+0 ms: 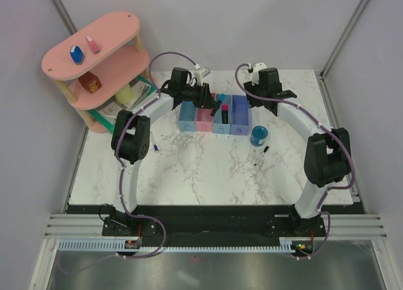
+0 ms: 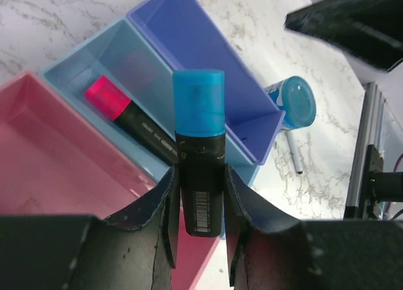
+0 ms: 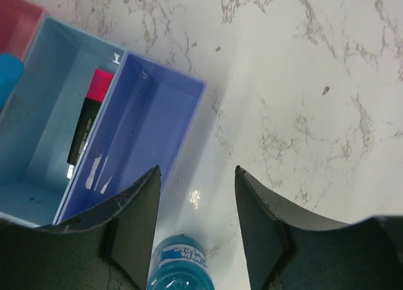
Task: Sort the stationery into containers
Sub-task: Place the pen in the storage box.
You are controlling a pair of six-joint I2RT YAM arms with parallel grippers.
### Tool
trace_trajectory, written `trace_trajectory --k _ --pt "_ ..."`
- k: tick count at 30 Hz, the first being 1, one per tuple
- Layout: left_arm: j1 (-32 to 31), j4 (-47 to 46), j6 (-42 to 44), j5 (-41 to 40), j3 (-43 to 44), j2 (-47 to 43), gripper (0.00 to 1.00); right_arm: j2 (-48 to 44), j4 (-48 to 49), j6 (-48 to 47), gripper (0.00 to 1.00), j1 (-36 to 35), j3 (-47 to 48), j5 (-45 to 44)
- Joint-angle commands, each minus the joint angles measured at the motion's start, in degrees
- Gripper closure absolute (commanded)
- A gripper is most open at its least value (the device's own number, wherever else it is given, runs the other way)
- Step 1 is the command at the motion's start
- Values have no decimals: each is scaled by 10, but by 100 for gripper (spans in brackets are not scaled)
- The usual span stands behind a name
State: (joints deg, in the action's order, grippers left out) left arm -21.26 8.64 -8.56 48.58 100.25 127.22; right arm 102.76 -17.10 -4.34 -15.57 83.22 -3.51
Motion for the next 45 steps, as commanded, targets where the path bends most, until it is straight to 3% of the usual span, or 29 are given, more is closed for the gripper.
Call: trace_trajectory --k 1,12,20,22,25,31,40,45 --pt "-9 -64 -80 43 42 7 98 -34 20 -11 42 2 -29 -6" --pt "-17 -73 -95 28 43 34 98 -61 26 -15 43 2 -82 -1" --pt "-17 -63 -87 20 55 51 73 -98 8 -14 42 3 -133 49" --pt "-18 -59 -82 21 57 52 70 -108 -7 -24 41 3 -148 55" --pt "-18 -59 -81 21 57 53 54 -123 -21 -39 40 3 -174 63" --pt "-20 -58 -81 21 57 53 46 -144 -40 -54 37 4 -210 68" --pt "-19 -35 -67 13 62 14 45 -145 -63 -63 34 4 -225 89" --pt "-12 41 12 -24 65 -32 45 -131 -63 -69 32 3 -231 88"
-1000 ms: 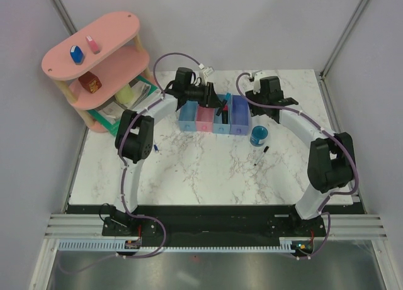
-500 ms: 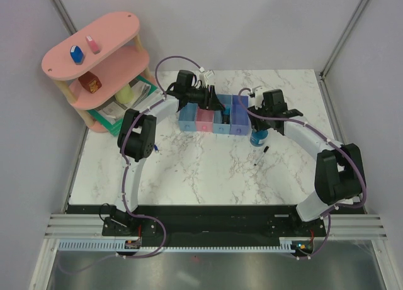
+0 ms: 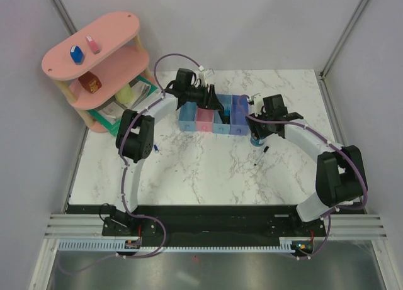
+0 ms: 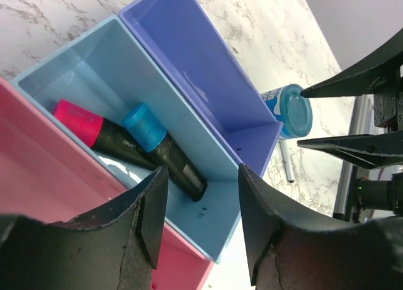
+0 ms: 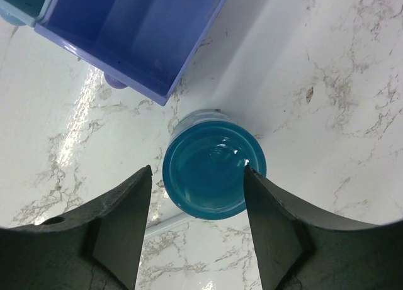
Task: Sort the stationery into containers
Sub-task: Place the pen in the storage box, then move the storage box to the center of the board.
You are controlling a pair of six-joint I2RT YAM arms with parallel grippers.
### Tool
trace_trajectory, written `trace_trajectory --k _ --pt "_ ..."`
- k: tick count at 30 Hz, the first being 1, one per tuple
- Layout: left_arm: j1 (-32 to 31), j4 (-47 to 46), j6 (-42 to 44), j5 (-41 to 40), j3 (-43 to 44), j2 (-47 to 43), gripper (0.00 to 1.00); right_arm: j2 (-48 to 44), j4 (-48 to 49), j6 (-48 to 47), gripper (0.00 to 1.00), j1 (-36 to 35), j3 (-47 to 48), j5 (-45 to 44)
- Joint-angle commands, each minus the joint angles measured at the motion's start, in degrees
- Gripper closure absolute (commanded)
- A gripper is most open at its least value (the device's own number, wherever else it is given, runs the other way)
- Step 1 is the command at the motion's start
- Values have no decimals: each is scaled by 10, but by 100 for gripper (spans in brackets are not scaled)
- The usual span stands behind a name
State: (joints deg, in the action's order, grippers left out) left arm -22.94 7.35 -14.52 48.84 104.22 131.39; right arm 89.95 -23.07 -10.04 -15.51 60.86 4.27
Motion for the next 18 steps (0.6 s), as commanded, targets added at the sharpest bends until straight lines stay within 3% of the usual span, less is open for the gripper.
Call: trace_trajectory --k 1,7,18 --pt "8 83 87 -36 23 -79 44 1 -3 -13 32 3 -6 8" --pt "31 161 190 -89 -12 -132 43 22 -4 -16 31 4 11 3" --pt "78 178 278 -211 -26 -121 43 -18 -25 -23 30 3 56 -2"
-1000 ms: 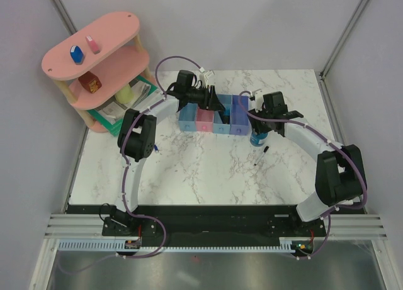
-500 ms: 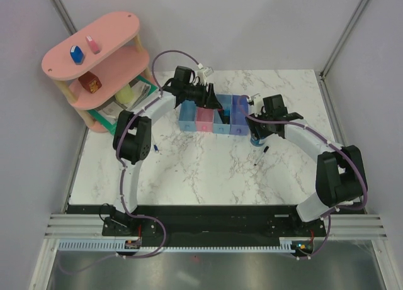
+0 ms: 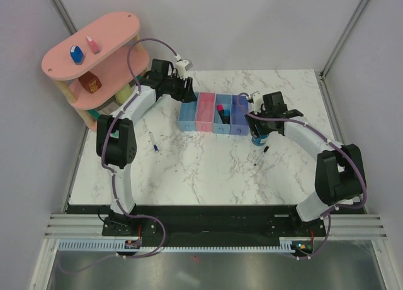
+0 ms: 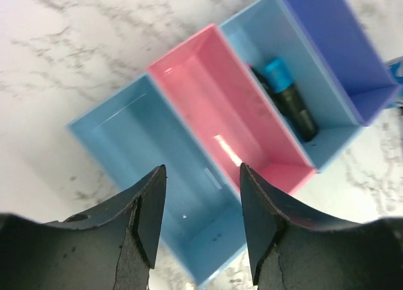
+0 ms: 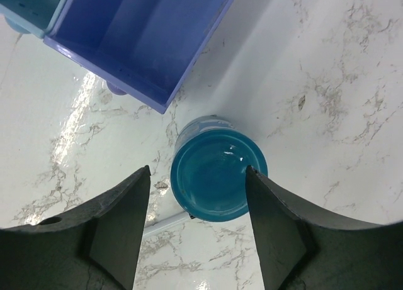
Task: Sort the stationery into containers
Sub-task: Move the storage box to the center of the board.
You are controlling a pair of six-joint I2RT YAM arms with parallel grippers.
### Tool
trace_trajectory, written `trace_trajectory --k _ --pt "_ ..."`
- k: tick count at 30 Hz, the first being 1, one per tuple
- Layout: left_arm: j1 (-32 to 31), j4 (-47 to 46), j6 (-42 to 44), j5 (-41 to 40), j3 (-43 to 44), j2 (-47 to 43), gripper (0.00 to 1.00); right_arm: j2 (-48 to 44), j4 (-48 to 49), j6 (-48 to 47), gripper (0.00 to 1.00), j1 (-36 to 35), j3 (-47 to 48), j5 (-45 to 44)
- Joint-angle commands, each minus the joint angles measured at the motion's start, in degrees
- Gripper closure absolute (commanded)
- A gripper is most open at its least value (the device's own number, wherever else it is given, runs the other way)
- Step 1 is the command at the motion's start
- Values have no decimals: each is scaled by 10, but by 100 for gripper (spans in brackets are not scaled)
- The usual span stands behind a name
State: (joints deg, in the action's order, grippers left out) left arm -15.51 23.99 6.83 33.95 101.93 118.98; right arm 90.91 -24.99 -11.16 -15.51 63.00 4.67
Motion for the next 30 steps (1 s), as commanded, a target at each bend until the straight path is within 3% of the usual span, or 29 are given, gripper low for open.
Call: trace_trajectory --k 1,15,30 --pt "4 11 71 -67 -3 6 43 -30 -6 -16 30 4 35 -16" --pt "1 3 67 -91 23 84 44 -22 0 -19 30 43 38 -21" --pt "-29 5 45 -67 -7 57 45 1 6 -20 30 59 33 -28"
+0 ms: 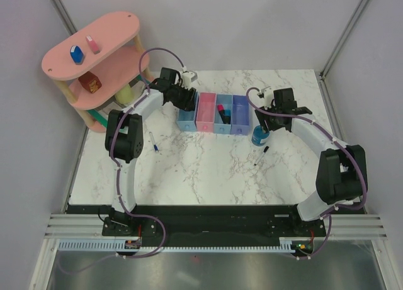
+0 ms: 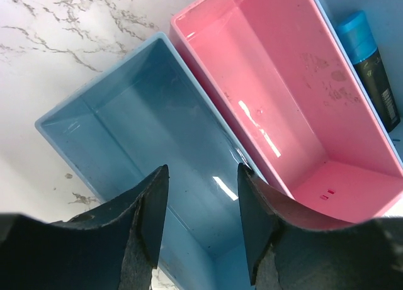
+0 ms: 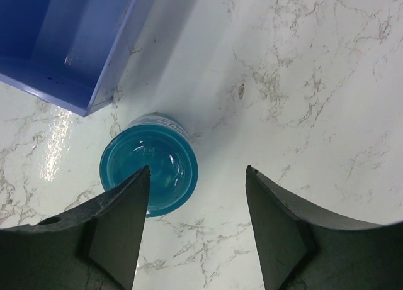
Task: Sort the stationery into containers
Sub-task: Move the storage box to the center of the board.
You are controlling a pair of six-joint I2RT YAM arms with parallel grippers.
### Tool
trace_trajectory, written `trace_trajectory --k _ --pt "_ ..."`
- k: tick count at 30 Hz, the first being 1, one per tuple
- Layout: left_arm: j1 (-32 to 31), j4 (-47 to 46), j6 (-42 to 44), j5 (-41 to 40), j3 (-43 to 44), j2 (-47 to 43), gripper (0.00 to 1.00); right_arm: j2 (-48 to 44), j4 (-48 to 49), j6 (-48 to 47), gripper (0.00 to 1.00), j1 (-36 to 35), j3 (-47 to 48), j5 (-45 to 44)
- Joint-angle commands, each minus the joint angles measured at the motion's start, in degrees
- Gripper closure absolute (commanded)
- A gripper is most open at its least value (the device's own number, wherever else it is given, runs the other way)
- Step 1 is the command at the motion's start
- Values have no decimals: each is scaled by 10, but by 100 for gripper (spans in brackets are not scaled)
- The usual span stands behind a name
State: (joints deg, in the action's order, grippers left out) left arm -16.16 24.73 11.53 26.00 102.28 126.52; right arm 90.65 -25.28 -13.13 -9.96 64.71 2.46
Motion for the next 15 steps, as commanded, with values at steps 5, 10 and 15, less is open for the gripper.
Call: trace_trajectory --k 5,10,15 --pt "-41 5 -14 5 -13 -30 46 1 9 4 30 4 14 -1" --pt "-59 16 -21 -7 -14 -39 47 0 13 6 30 4 4 7" --pt "-63 33 -16 -54 0 -43 47 -4 20 6 30 5 -11 11"
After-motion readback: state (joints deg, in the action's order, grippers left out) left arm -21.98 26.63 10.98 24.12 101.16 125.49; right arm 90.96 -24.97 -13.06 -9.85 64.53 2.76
